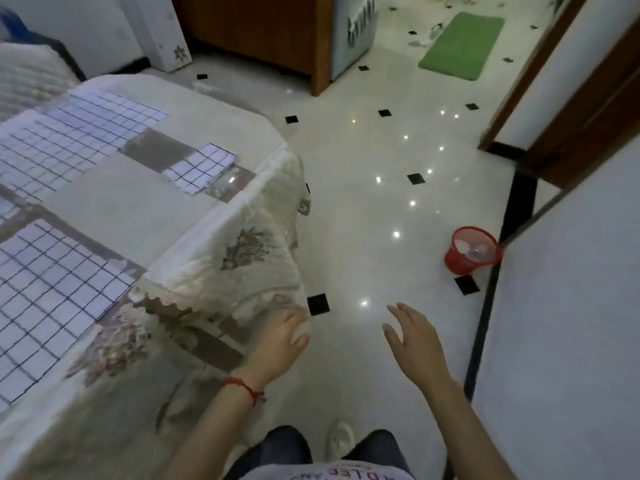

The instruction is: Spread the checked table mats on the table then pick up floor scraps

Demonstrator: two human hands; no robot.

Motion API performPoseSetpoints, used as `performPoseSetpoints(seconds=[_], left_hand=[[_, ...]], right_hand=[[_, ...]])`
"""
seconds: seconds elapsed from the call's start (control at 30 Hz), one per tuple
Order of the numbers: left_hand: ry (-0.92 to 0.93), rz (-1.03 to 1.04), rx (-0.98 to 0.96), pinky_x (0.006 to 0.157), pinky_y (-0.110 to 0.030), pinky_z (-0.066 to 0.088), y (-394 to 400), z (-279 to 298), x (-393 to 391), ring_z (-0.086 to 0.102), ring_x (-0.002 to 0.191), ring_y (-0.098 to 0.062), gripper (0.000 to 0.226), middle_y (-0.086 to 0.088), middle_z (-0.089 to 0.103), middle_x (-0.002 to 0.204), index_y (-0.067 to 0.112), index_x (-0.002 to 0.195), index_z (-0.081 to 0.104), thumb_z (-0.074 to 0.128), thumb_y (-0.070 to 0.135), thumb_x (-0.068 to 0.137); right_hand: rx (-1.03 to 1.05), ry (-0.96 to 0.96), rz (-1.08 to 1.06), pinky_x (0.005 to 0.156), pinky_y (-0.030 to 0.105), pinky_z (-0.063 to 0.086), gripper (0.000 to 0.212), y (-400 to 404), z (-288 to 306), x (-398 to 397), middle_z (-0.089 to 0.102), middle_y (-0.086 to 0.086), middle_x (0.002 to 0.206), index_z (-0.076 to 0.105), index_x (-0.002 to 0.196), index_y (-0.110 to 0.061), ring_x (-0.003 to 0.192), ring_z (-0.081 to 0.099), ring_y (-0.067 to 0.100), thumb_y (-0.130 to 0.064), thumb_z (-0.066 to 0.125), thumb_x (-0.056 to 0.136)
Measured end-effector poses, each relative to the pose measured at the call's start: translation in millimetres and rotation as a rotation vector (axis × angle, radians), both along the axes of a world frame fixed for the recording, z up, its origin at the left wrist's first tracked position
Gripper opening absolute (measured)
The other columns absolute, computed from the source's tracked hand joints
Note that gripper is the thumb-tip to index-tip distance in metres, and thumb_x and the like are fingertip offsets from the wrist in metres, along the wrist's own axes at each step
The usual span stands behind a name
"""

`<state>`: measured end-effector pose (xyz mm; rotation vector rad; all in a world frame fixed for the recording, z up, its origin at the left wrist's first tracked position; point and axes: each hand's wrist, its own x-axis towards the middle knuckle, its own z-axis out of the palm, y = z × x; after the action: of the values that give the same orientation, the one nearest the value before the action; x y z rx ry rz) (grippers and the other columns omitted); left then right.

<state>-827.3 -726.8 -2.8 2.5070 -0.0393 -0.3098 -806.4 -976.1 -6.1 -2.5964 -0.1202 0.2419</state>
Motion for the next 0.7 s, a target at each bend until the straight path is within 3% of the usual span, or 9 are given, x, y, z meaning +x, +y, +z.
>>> performPoseSetpoints(seconds=[0.07,0.17,0.3,0.47,0.6,0.7], left_hand=[[0.192,0.06,-0.035,0.106,-0.026,0.032,-14,-20,6,0.044,0.128,-0.022,0.044,-0.009,0.05,0.137,0.008,0.131,0.048,0.046,0.031,0.094],[0.364,0.147,-0.089,0.105,-0.026,0.033,-23,-41,12,0.044,0.128,-0.021,0.043,-0.01,0.048,0.139,0.008,0.133,0.046,0.048,0.026,0.094],[0.5,0.311,-0.167,0.101,-0.031,0.038,-15,-61,31,0.05,0.123,-0.025,0.039,-0.015,0.052,0.134,0.003,0.13,0.048,0.049,0.018,0.093],[0.525,0.417,-0.237,0.092,-0.026,0.036,1,-76,86,0.049,0.122,-0.026,0.036,-0.014,0.053,0.131,0.004,0.128,0.049,0.048,0.017,0.094],[0.456,0.357,-0.362,0.086,-0.025,0.041,-4,-57,156,0.056,0.109,-0.023,0.03,-0.007,0.06,0.109,0.008,0.122,0.054,0.048,0.016,0.094],[0.369,0.245,-0.393,0.086,-0.019,0.04,-18,-24,211,0.054,0.108,-0.013,0.035,0.001,0.056,0.115,0.013,0.128,0.051,0.049,0.021,0.094]], right_hand=[[0.021,0.102,-0.065,0.112,0.03,0.024,0.091,-32,-19,-5,0.043,0.01,0.144,0.044,0.136,-0.012,0.132,0.04,0.023,-0.075,0.013,0.077],[0.04,0.252,-0.165,0.113,0.03,0.022,0.051,-64,-40,-9,0.04,0.008,0.146,0.039,0.138,-0.013,0.134,0.037,0.021,-0.041,0.038,0.095],[0.091,0.386,-0.228,0.112,0.031,0.028,0.046,-74,-62,10,0.041,0.007,0.145,0.037,0.139,-0.013,0.131,0.04,0.02,-0.03,0.042,0.096],[0.088,0.465,-0.169,0.112,0.032,0.028,0.048,-55,-76,79,0.039,0.005,0.146,0.035,0.14,-0.015,0.132,0.038,0.019,-0.033,0.041,0.096],[0.082,0.42,-0.068,0.11,0.028,0.027,0.048,-29,-58,160,0.039,0.004,0.146,0.035,0.14,-0.015,0.132,0.039,0.017,-0.033,0.042,0.096],[0.123,0.329,-0.027,0.108,0.023,0.025,0.047,-6,-29,225,0.04,0.002,0.145,0.036,0.14,-0.016,0.132,0.038,0.016,-0.032,0.043,0.096]])
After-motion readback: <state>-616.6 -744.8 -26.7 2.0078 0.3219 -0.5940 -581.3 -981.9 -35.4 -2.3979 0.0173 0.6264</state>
